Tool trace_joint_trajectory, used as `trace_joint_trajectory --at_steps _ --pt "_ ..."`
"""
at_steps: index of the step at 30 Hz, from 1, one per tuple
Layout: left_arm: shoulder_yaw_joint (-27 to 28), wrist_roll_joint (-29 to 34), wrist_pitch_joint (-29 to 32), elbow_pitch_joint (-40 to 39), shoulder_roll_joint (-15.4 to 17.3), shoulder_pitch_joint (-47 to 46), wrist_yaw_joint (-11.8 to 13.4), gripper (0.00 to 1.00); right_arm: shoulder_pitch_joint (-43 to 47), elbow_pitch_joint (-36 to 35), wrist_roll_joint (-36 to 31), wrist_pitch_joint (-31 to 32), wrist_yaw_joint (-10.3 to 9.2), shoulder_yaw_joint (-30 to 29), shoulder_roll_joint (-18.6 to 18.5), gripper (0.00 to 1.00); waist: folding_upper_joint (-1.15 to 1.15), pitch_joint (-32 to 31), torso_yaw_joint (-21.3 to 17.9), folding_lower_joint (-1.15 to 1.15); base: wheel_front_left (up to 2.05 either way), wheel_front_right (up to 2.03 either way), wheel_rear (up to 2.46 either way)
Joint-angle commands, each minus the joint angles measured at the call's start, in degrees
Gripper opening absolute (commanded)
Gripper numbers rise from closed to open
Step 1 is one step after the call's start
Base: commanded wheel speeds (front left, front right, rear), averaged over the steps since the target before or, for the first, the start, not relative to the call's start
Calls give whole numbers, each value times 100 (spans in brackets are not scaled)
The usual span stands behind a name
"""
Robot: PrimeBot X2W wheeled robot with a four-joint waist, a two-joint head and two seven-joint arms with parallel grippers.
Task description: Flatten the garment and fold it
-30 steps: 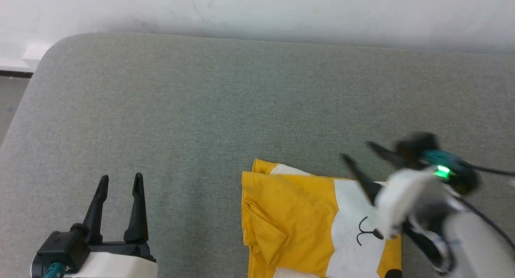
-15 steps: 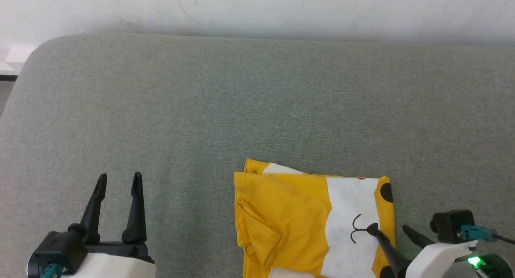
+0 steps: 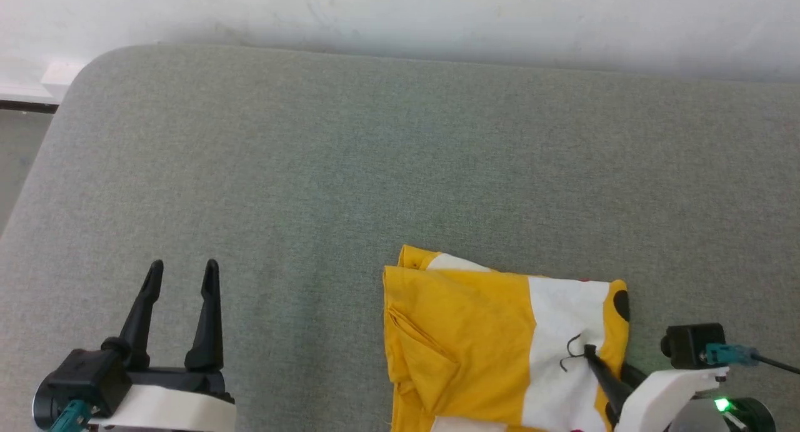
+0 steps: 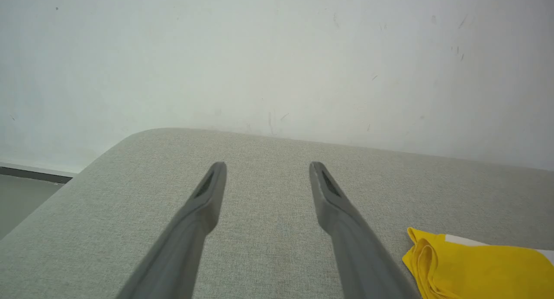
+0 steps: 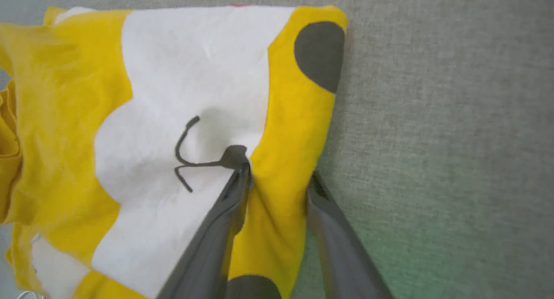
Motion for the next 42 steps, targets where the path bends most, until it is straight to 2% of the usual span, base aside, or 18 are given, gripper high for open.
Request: trace_joint_trajectory --at_steps 1,7,11,17,23,30,37,42 --pt "-15 53 20 -43 31 -98 29 100 -75 177 48 -29 -4 91 66 0 0 -12 32 1 0 0 0" --pt "-14 71 44 -104 47 -113 79 100 -348 221 -10 -390 -4 56 88 0 0 -48 -41 1 0 0 0" --pt "-9 61 34 -159 59 -94 100 100 -729 281 -156 -699 -4 -55 87 0 0 -2 -275 1 0 0 0" --pt "-30 87 31 -204 65 -135 129 100 -1166 456 -272 -700 -4 -158 -112 0 0 25 -609 1 0 0 0" --pt "-63 122 89 -289 120 -223 135 100 -1709 656 -356 -401 -4 -184 -707 0 0 79 -1083 1 0 0 0" --pt "-88 197 223 -494 251 -470 123 100 -2387 643 -385 -15 -4 -399 -1651 0 0 397 -1495 1 0 0 0" --pt "-64 242 330 -727 363 -890 113 100 -3048 694 -212 135 -4 -449 -2396 0 0 990 -1719 1 0 0 0" --pt "3 322 444 -951 542 -1191 94 100 -3401 777 -282 152 -4 -768 -2863 0 0 1624 -1748 1 0 0 0"
